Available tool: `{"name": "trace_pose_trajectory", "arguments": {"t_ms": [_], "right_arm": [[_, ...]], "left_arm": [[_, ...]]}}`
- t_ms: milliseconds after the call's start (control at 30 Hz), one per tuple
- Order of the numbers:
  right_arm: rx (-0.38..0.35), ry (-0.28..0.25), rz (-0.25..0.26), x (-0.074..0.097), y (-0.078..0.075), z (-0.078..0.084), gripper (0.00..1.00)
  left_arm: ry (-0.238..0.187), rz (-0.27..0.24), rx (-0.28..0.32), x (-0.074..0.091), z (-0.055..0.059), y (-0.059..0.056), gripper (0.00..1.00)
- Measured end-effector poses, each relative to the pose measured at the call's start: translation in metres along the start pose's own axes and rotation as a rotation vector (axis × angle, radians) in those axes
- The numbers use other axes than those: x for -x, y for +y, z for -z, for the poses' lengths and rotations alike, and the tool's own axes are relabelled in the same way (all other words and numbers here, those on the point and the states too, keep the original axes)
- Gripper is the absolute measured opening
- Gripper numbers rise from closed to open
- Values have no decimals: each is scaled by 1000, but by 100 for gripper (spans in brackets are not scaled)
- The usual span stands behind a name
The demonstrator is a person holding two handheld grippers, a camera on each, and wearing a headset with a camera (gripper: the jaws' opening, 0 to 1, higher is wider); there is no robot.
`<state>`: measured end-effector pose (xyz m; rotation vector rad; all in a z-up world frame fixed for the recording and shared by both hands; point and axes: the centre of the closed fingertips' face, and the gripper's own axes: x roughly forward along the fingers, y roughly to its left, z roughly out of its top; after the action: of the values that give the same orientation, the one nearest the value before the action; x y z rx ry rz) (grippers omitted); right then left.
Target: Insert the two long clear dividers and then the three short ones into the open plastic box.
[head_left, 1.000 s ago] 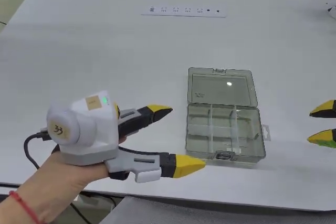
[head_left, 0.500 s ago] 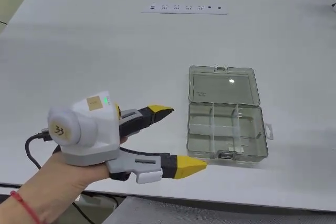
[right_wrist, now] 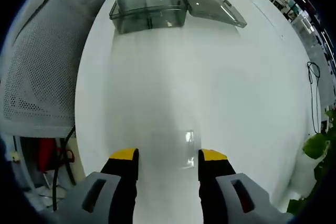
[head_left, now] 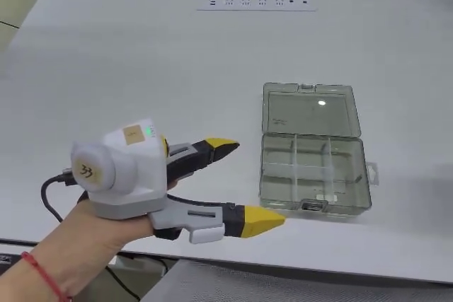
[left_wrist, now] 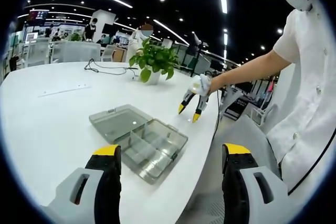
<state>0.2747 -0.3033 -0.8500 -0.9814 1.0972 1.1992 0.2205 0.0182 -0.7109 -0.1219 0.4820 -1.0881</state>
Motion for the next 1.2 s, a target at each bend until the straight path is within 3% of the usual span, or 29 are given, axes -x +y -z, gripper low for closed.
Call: {"name": "trace_pose_trajectory", "arguments": {"t_ms": [367, 467, 733, 967, 1200], "right_arm": [[9, 9, 0, 0, -1, 0, 41], [10, 11, 2, 1, -1, 1, 33], [9, 17, 20, 0, -4, 3, 33], [32, -30, 60, 15, 1, -21, 32], [59, -107, 115, 40, 6, -64, 32]], "left_arm": [[1, -2, 3, 0, 1, 2, 80], [1, 0, 0, 0, 0, 3, 80], [-4, 1, -2, 0, -1, 2, 80], [-13, 1, 1, 1, -3, 2, 80], [-30, 8, 6, 0, -11, -2, 79]]}}
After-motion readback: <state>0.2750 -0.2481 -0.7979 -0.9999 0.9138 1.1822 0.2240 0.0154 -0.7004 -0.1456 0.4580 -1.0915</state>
